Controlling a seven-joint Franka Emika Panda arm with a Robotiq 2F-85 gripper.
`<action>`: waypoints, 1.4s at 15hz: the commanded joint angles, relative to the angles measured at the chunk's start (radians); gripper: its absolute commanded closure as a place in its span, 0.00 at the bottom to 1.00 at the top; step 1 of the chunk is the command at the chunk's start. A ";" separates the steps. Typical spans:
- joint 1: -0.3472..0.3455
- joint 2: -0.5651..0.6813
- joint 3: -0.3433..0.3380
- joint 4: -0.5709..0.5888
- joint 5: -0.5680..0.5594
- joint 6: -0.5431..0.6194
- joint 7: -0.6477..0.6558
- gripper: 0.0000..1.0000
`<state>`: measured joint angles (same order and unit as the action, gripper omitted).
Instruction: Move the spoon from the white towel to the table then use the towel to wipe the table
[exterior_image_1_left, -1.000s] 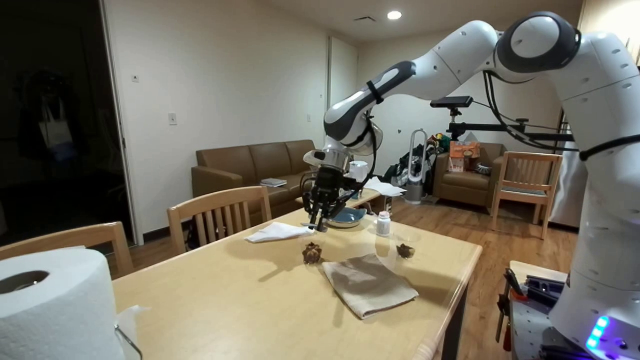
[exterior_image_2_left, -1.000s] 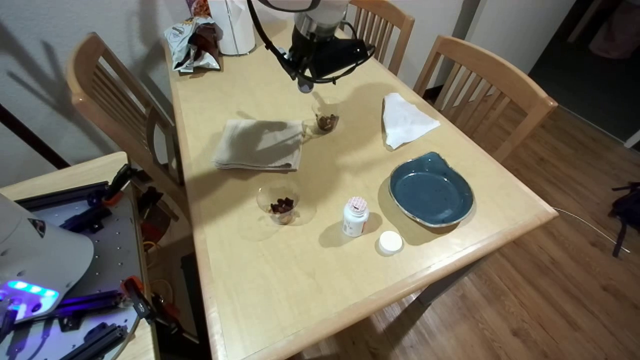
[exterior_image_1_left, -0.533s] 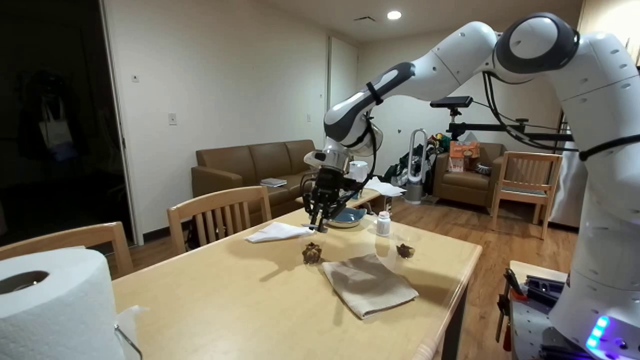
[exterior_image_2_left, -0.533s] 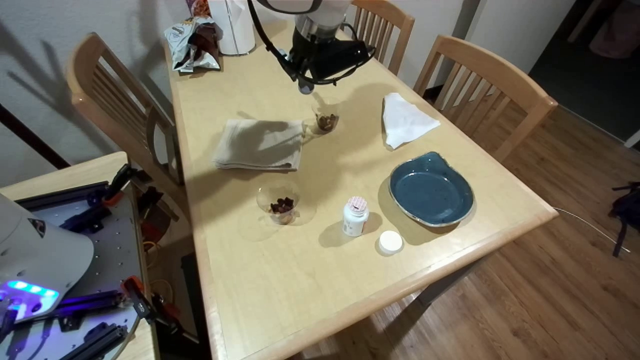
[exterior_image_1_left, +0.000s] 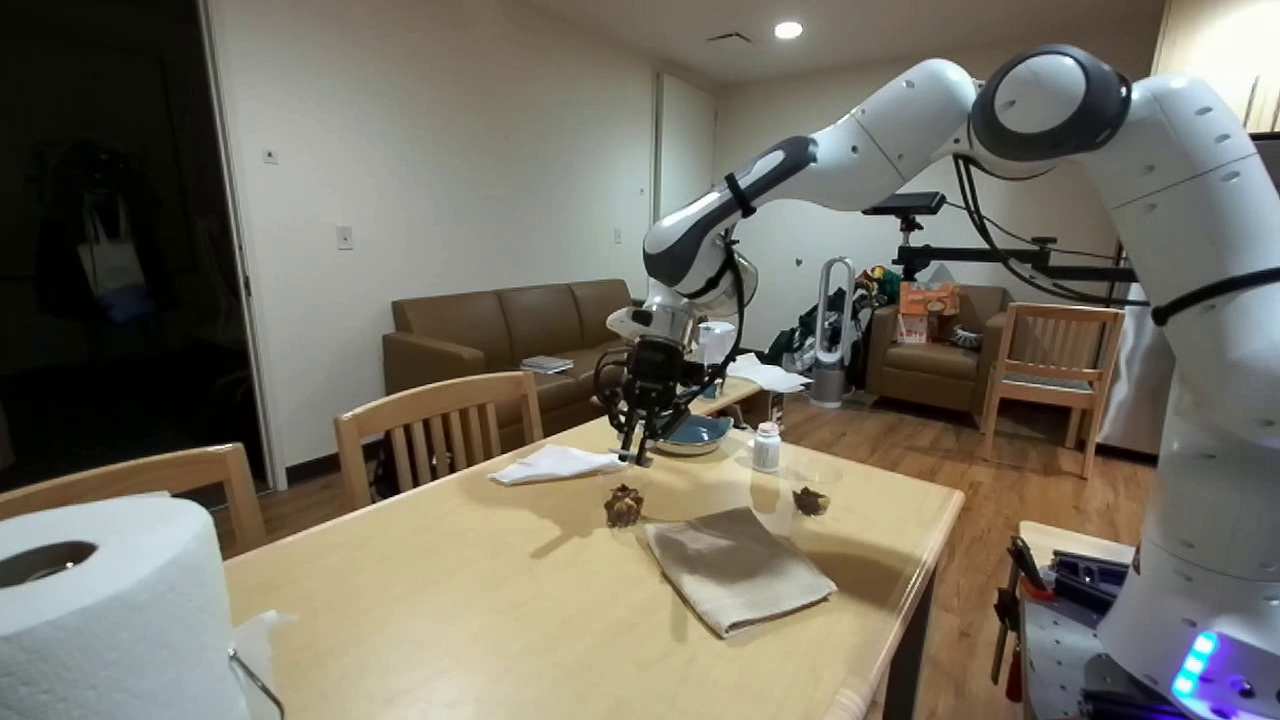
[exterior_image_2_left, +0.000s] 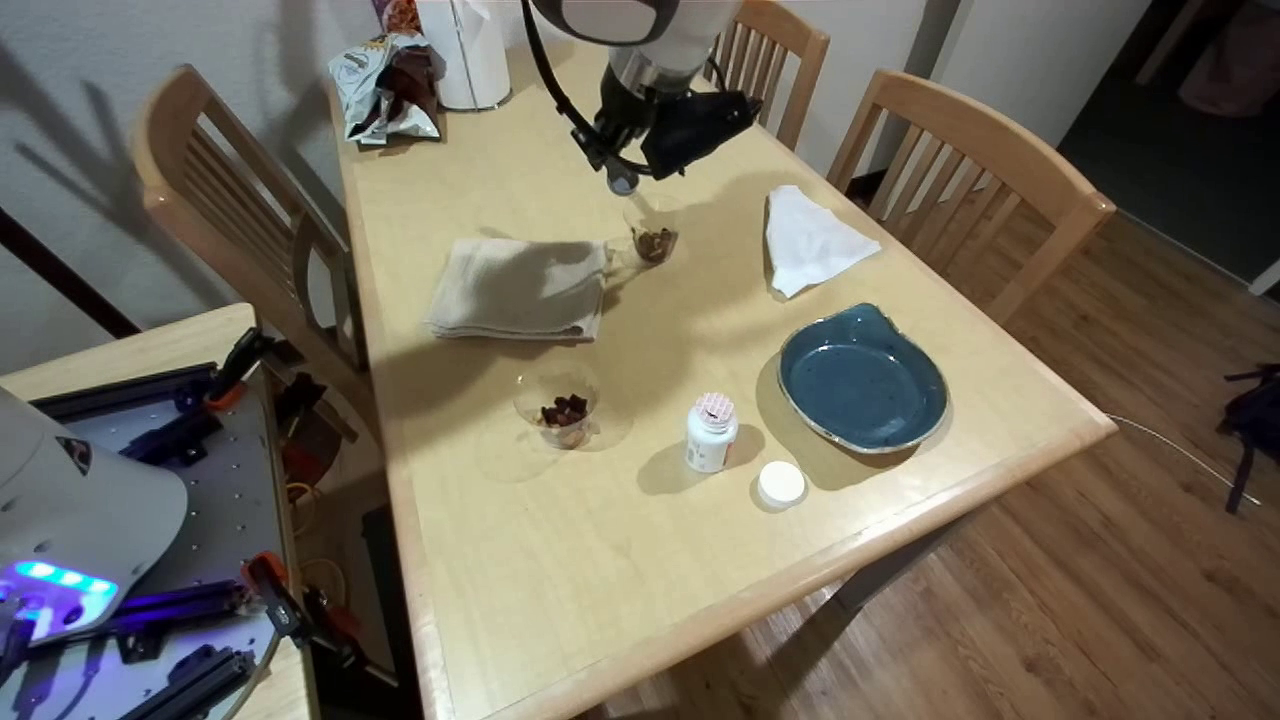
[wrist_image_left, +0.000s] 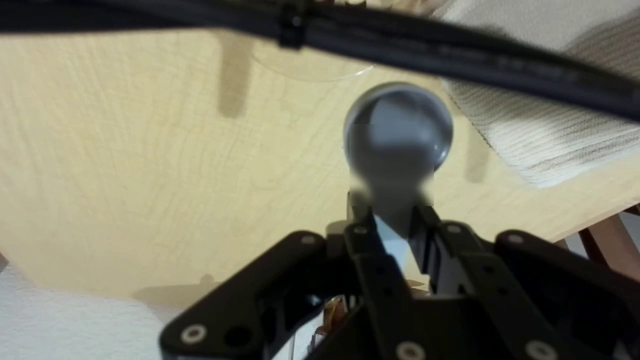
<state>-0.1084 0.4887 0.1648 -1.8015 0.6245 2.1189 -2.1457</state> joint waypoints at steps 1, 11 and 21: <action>-0.030 0.055 0.004 0.065 0.006 -0.080 -0.073 0.93; -0.049 0.133 -0.016 0.140 -0.025 -0.122 -0.169 0.93; -0.048 0.205 -0.015 0.283 -0.105 -0.314 -0.212 0.93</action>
<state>-0.1399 0.6406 0.1435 -1.5964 0.5536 1.8814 -2.3268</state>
